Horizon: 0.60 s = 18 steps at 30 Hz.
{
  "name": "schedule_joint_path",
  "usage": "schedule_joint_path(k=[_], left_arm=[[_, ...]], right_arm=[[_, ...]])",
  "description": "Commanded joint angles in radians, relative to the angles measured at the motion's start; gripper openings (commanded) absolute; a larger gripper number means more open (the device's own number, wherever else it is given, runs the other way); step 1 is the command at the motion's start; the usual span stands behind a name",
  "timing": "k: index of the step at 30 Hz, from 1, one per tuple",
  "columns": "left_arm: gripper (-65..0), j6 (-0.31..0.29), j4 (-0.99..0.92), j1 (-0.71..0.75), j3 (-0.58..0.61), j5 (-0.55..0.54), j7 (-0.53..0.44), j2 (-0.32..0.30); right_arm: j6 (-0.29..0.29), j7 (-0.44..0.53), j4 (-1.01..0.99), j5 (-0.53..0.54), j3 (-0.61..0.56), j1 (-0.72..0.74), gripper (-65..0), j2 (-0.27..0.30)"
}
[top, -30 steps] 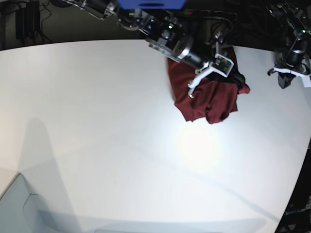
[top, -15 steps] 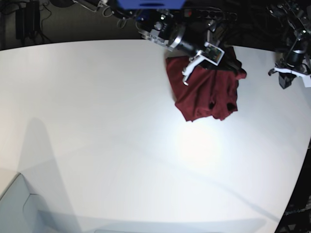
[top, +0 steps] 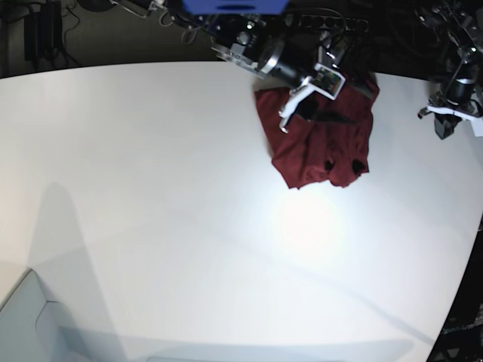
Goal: Layout the t-shirt on the table in an organized manner, then fold the t-shirt properly
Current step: 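Lay the folded edge down and release it with the right gripper, then grasp the shirt's side with both grippers and fold it inward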
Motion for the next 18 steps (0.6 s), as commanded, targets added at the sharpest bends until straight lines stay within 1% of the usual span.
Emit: schedule_joint_path(k=[1,3,4,10,12,14,16,17,18], left_arm=[[-64.9,-0.008,0.022,-0.005,-0.006,-0.016,-0.022,-0.016],[-64.9,-0.008,0.03,-0.006,-0.006,-0.021,-0.022,-0.014],[-64.9,-0.008,0.033,-0.006,-0.006,-0.042,-0.022,-0.014],[-64.6,-0.008,0.067,-0.008,0.008,-0.272,-0.021,-0.013],[-64.4,-0.008,0.083,-0.019,0.076,-0.317,-0.007,-0.017],[-64.3,-0.008,0.102,-0.032,0.14,-0.337,0.027,-0.025],[-61.2,-0.007,0.122,-0.052,0.189,-0.33,0.062,-0.026],[-58.2,0.003,0.126,-0.058,0.206,-0.33,0.074,-0.023],[-53.6,0.006,0.12,-0.063,0.226,-0.33,0.082,-0.023]], right_arm=[[0.012,0.033,0.046,-0.001,-0.023,-0.024,-28.7,-0.005],[0.01,0.033,0.062,-0.001,0.003,-0.023,-28.1,0.004],[0.01,0.033,0.062,-0.001,0.029,-0.023,-28.1,0.004],[0.012,0.026,0.059,0.002,0.174,-0.024,-28.1,0.004],[0.013,0.026,0.059,0.002,0.212,-0.027,-28.1,0.009],[0.013,0.024,0.059,0.002,0.25,-0.034,-28.1,0.011],[0.013,0.024,0.059,0.002,0.27,-0.041,-28.1,0.026],[0.013,0.024,0.059,0.002,0.273,-0.044,-28.1,0.032],[0.013,0.024,0.059,0.002,0.281,-0.047,-28.1,0.037]])
